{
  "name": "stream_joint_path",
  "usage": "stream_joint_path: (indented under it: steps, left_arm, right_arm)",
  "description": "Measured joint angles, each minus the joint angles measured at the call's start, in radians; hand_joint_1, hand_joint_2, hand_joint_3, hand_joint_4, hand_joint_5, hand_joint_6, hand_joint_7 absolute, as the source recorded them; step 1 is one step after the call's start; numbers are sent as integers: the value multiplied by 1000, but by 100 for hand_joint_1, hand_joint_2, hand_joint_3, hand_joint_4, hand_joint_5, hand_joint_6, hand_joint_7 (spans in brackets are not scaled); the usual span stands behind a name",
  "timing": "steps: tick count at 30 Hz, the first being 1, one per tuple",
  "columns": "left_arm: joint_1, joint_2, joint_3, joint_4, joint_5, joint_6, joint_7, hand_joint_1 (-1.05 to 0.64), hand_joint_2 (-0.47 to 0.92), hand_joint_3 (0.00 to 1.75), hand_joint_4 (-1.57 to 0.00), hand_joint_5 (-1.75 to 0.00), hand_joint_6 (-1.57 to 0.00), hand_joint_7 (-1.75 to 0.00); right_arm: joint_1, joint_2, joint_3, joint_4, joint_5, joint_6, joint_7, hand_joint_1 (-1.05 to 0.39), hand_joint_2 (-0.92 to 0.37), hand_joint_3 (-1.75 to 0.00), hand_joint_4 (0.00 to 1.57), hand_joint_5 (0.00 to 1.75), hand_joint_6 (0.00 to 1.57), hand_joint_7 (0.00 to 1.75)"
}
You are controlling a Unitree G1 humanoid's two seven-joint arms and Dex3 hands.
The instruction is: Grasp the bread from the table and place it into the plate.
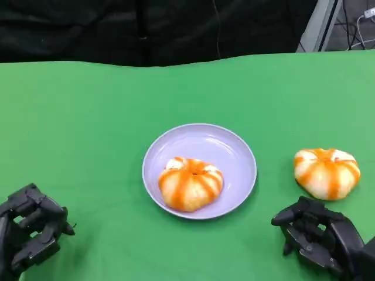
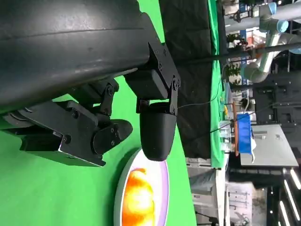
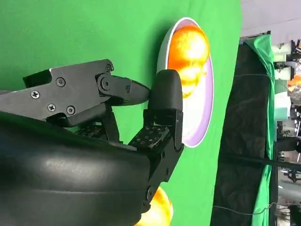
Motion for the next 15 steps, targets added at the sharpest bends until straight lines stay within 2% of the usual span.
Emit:
stream_joint_path:
  steps: [15]
  left_arm:
    - [0, 5, -8, 1, 0, -1, 9, 8, 83, 72, -89, -162, -84, -142]
  right_arm:
    - [0, 0, 0, 0, 0, 0, 0, -27, -92, -45, 67, 175, 74, 111]
